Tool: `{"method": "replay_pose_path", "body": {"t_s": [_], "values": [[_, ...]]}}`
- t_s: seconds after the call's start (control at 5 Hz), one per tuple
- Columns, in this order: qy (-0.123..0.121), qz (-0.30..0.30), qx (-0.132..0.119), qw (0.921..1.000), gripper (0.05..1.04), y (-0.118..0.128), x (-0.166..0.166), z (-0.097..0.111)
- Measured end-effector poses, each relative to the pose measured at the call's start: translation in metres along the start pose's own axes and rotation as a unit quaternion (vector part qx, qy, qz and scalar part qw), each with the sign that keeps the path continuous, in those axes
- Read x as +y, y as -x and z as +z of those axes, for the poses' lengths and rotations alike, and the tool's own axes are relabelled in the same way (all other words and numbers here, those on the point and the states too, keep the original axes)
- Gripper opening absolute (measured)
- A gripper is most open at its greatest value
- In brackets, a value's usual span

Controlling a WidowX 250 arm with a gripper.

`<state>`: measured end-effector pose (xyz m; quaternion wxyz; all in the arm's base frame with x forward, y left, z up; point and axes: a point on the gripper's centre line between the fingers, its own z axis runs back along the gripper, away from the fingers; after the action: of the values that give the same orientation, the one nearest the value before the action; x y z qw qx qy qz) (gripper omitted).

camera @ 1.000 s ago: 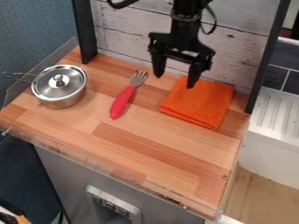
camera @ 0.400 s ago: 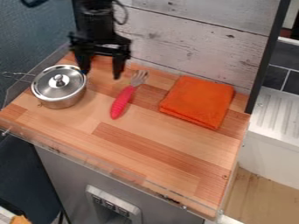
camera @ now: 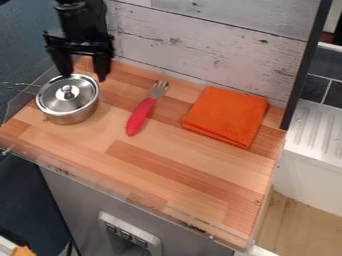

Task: Remove the pot cover and put it on the orange cloth

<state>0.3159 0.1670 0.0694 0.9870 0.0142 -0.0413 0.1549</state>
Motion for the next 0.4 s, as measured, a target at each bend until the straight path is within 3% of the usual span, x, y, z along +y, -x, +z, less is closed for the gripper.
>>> {"method": "replay_pose_path", "body": {"t_s": [0.4], "values": [[0.003, -0.005, 0.002, 1.0, 0.999, 0.001, 0.021, -0.016]]}}
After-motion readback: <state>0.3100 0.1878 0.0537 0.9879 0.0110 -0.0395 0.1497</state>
